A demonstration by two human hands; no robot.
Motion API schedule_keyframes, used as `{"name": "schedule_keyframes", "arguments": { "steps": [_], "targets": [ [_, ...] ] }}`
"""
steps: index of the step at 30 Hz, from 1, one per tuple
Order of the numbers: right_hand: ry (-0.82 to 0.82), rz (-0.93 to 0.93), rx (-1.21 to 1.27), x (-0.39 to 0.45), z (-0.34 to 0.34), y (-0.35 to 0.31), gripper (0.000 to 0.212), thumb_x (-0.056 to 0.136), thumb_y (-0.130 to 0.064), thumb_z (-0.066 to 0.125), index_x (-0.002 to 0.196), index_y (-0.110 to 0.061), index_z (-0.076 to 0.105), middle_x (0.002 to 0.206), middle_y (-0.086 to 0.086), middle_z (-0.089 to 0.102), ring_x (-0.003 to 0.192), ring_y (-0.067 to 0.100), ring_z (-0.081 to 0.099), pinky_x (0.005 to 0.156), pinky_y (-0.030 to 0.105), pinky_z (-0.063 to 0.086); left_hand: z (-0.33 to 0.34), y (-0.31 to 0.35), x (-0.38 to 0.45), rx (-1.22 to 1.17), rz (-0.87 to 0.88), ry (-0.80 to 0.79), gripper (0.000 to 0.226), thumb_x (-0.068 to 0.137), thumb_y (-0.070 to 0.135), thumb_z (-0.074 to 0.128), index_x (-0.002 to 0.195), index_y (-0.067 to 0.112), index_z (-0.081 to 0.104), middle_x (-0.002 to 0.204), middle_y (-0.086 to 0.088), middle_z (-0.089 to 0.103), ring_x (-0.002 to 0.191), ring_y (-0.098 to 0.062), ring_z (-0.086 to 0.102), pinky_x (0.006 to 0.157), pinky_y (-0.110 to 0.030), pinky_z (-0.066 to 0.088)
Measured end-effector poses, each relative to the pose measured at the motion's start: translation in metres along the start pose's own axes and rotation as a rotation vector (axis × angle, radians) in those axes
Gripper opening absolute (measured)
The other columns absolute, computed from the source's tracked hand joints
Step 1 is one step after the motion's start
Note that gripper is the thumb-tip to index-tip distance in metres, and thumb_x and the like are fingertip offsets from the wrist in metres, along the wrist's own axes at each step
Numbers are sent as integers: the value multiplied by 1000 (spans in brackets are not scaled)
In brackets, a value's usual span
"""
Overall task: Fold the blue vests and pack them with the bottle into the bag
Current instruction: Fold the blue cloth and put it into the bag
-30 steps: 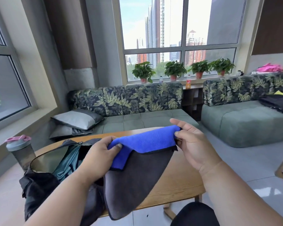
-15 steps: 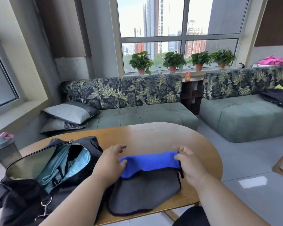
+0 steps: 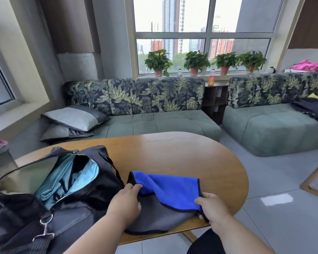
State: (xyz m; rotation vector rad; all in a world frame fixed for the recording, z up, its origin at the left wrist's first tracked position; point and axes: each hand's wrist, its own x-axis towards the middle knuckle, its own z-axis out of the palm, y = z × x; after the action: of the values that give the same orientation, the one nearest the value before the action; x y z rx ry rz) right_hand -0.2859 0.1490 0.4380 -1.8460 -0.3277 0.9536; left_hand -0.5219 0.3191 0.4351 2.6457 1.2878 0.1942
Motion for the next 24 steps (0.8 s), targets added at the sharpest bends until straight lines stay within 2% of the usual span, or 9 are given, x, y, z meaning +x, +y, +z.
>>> {"name": "schedule_keyframes", "arguments": {
  "steps": [3,6,8,10,15,17,19,20,24],
  "targets": [
    [8,12,-26,-5,-6,1,7,96,-10,66,94,-5,71,76,13,61,65,27,52,53,32,41,-1,4,4,-17,-41,21,57,94,35,56,149,37,42,129,4,59,115,-20,63,91,-31,50],
    [12,-1,-53,-5,-8,2,13,94,-18,69,87,-9,64,73,10,58,59,24,54,57,34,43,0,7,6,-275,-114,44,37,92,42,63,127,45,53,110,15,67,100,-11,65,82,-30,48],
    [32,-34,-95,-4,-6,4,14,93,-22,68,84,-13,62,70,7,56,58,22,53,57,33,41,1,7,9,-455,-163,30,24,93,40,68,114,45,58,98,15,68,91,-7,64,83,-30,51],
    [62,-76,-159,-6,-3,4,16,89,-27,67,79,-17,60,64,3,53,59,22,51,59,32,37,2,9,12,-670,-233,26,8,96,31,71,101,37,69,92,10,70,89,-10,66,86,-32,54],
    [74,-95,-246,-14,-1,0,20,84,-31,68,74,-20,54,62,-1,50,62,21,48,62,33,34,-26,14,-2,-1184,-472,101,15,98,16,66,87,14,74,81,3,68,82,-20,63,79,-35,54],
    [51,-104,-297,-14,-3,-2,24,82,-26,68,71,-20,47,60,-1,44,61,20,42,60,33,30,-35,8,-16,-1147,-499,56,11,94,15,66,83,15,70,73,1,62,75,-20,59,73,-36,56],
    [32,-121,-371,-14,-7,-4,28,80,-20,68,71,-20,42,61,-1,38,61,20,37,59,33,26,-40,2,-31,-922,-475,20,6,84,20,68,90,18,69,73,7,69,70,-18,65,70,-33,57],
    [30,-131,-424,-14,-8,-3,28,78,-19,69,73,-18,41,63,-1,39,61,20,36,59,33,25,-41,1,-38,-761,-465,9,17,82,23,69,98,23,66,78,8,71,71,-15,67,68,-30,57],
    [34,-118,-602,-9,-10,1,25,67,-28,71,79,-18,52,66,-4,57,57,18,52,55,29,35,-32,2,-53,-429,-428,-9,35,85,24,67,117,21,53,87,12,62,81,-11,61,66,-26,46]
  ]
}}
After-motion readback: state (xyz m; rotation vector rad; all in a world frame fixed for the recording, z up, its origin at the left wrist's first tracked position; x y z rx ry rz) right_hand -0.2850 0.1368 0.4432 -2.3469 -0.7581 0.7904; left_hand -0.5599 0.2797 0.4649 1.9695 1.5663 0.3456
